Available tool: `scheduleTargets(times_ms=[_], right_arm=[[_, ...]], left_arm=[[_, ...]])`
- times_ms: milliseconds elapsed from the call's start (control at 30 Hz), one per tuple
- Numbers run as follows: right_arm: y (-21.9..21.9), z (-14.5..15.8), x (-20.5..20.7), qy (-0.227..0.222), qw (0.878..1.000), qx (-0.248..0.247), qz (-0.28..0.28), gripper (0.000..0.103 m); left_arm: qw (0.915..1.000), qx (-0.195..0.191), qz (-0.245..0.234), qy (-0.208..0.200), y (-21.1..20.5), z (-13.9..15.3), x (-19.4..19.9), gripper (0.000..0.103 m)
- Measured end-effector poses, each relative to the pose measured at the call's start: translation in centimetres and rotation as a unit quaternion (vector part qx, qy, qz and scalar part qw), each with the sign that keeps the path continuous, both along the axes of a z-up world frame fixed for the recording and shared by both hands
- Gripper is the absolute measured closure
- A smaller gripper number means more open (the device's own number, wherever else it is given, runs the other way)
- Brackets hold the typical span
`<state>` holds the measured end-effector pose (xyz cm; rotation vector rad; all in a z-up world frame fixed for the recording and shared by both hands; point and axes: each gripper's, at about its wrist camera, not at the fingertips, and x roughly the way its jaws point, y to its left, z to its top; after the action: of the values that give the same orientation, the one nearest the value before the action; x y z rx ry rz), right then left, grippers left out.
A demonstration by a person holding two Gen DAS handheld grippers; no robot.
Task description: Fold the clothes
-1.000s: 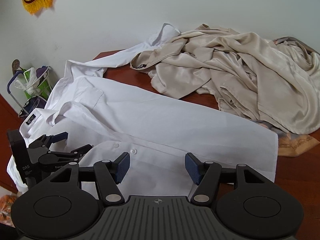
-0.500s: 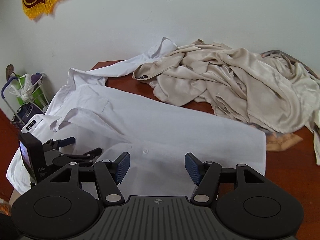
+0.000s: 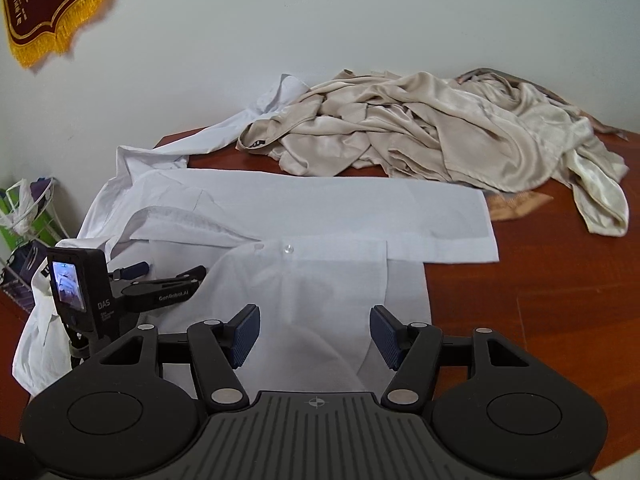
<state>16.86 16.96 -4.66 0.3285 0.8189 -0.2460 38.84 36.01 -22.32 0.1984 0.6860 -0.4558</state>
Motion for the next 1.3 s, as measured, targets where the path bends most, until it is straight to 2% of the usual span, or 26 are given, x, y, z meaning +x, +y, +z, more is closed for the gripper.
scheduleTargets(times_ms=[300,833,1300], right_arm=[[1.9,-0.4,-1.8,-0.013,0.999,0.008,-0.032,0.039],[1.3,-1.0,-2.6,-0.028,0.997,0.014,-0.067,0.039],[1.0,-2.0,-4.8,0.01,0.995,-0.001,-0.097,0.039]], left_arm=[[1.0,0.0,0.0,0.0,0.0,0.0,0.0,0.0],[1.0,0.0,-0.001,0.0,0.1,0.0,0.0,0.0],[1.0,0.0,-0.001,0.0,0.1,0.1,0.0,0.0]])
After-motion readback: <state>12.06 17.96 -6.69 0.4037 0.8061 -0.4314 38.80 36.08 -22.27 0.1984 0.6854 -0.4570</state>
